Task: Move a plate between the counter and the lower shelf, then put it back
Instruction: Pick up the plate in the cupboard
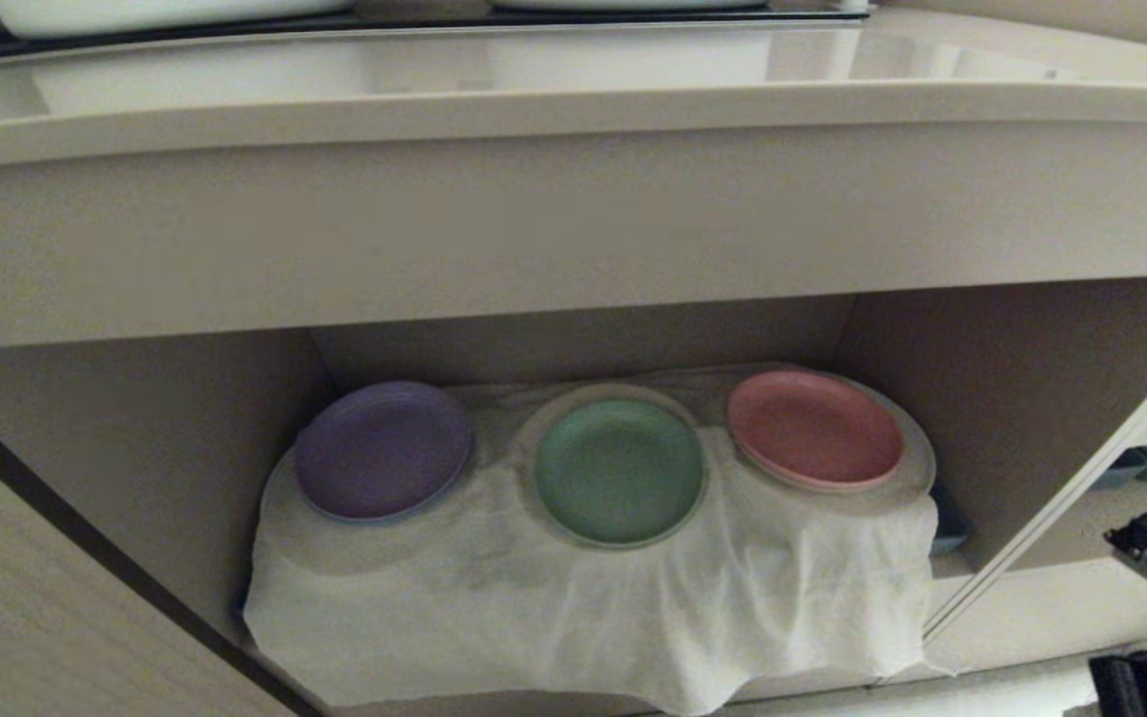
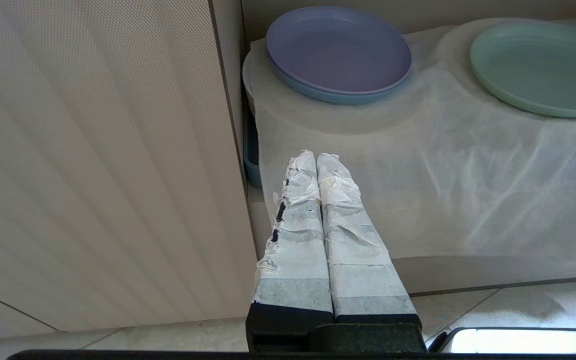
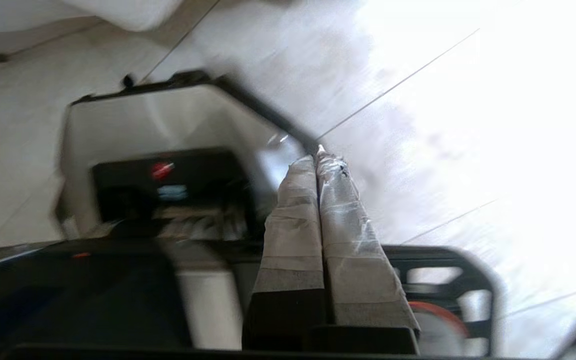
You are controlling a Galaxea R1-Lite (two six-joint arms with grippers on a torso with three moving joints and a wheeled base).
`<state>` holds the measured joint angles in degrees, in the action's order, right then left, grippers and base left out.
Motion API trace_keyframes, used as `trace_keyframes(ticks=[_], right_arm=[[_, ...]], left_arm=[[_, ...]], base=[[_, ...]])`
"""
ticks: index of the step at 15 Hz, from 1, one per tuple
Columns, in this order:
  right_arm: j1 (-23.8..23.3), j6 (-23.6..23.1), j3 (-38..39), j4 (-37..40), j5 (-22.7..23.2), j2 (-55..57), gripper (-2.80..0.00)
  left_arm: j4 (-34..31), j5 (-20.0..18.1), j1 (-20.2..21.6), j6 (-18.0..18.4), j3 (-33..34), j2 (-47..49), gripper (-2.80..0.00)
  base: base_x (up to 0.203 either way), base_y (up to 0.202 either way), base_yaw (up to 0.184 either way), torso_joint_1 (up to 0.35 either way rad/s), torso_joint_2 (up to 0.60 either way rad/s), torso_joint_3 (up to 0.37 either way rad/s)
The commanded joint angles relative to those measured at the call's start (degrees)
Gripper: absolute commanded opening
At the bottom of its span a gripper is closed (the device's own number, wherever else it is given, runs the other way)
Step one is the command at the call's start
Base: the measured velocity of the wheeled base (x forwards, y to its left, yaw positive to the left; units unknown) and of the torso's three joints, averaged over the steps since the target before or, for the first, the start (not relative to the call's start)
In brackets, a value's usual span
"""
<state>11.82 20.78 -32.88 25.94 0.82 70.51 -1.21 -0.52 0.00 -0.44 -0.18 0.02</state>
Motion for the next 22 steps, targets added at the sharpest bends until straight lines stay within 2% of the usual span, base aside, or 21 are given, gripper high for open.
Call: trace_keyframes(ticks=[1, 5, 7, 10, 15, 17, 22], right_arm=[[-4.37, -4.46, 2.45, -0.72, 0.1, -5.75, -2.8], [-9.8, -10.38, 13.21, -13.99, 0.13, -16.95, -2.8], [-11.98, -12.57, 16.84, -17.36, 0.08, -22.89, -2.8], [-14.01, -13.62, 20.58, -18.62, 0.03, -34.29, -2.8], [-14.8, -14.6, 25.48, -18.55, -0.21, -53.8, -2.8], [-14.34, -15.65, 27.98, -21.52, -2.05, -56.67, -2.8], [-12.37, -15.88, 29.75, -21.88, -1.96, -65.5, -2.8]], left_arm=[[-0.02, 0.0, 0.0, -0.09, 0.01, -0.02, -2.8], [-0.02, 0.0, 0.0, 0.0, 0.01, -0.02, -2.8], [-0.02, 0.0, 0.0, -0.09, 0.01, -0.02, -2.8], [-0.02, 0.0, 0.0, 0.0, 0.01, -0.02, -2.8], [-0.02, 0.0, 0.0, -0.05, 0.01, -0.02, -2.8], [-0.02, 0.0, 0.0, -0.02, 0.01, -0.02, -2.8], [-0.02, 0.0, 0.0, -0.08, 0.01, -0.02, -2.8]], base=[[0.0, 0.0, 0.0, 0.0, 0.0, 0.0], [0.0, 0.0, 0.0, 0.0, 0.0, 0.0], [0.0, 0.0, 0.0, 0.0, 0.0, 0.0], [0.0, 0.0, 0.0, 0.0, 0.0, 0.0], [0.0, 0.0, 0.0, 0.0, 0.0, 0.0], [0.0, 0.0, 0.0, 0.0, 0.0, 0.0], [0.0, 0.0, 0.0, 0.0, 0.0, 0.0]])
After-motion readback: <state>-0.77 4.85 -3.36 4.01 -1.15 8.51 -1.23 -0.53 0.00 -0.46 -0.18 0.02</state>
